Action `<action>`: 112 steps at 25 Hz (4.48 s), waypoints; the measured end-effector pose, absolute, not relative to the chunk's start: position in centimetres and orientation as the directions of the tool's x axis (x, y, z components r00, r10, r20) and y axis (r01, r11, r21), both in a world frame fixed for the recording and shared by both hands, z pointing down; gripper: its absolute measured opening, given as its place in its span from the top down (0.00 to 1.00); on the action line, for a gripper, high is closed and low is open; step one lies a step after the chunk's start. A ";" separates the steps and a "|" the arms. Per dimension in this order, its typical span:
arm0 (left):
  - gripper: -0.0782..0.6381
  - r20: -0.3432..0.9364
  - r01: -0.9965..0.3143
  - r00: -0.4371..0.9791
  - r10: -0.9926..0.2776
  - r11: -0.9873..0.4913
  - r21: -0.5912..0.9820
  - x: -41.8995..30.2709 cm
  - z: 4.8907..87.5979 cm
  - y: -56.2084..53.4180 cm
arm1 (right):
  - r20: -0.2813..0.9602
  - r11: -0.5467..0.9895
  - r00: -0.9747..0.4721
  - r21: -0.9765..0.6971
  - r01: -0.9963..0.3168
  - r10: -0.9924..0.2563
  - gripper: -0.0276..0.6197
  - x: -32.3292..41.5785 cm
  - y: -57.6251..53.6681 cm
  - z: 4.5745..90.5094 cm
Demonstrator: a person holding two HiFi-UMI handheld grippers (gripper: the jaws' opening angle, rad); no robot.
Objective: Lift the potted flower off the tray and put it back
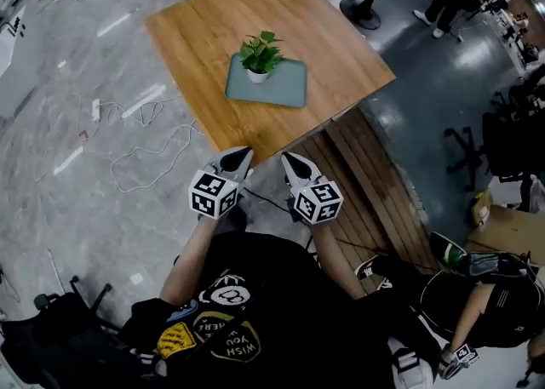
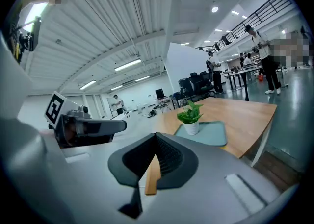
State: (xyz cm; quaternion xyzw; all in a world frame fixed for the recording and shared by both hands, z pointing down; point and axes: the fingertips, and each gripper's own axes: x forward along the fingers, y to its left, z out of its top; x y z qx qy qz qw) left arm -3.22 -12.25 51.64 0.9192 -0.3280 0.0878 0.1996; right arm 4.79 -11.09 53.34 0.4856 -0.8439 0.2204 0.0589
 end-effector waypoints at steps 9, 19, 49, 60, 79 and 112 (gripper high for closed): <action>0.90 0.421 -0.685 0.720 -0.552 -0.661 0.306 -3.9 60.6 -29.2 | 0.378 0.374 -0.429 -0.213 -0.903 -0.820 0.96 4.4 -30.7 62.8; 0.90 0.569 -0.804 0.589 -0.574 -0.484 0.344 -4.9 66.3 -31.6 | 0.457 0.366 -0.393 -0.150 -0.918 -0.798 0.09 5.6 -46.9 75.1; 0.90 0.457 -0.790 0.611 -0.646 -0.534 0.301 -4.8 57.9 -37.3 | 0.286 0.567 -0.557 -0.056 -0.822 -0.780 0.13 3.0 -44.5 60.0; 0.90 0.250 -0.704 0.710 -0.658 -0.669 0.239 -1.2 47.3 -35.0 | 0.280 0.492 -0.491 -0.071 -0.868 -0.825 0.13 5.9 -37.0 49.8; 0.90 0.204 -0.701 0.713 -0.671 -0.679 0.218 0.1 44.0 -35.2 | 0.258 0.514 -0.521 -0.098 -0.852 -0.814 0.13 6.8 -37.9 47.0; 0.90 0.447 -0.792 0.609 -0.655 -0.529 0.304 2.9 68.0 -47.8 | 0.437 0.540 -0.554 -0.170 -0.824 -0.708 0.13 7.9 -54.7 76.2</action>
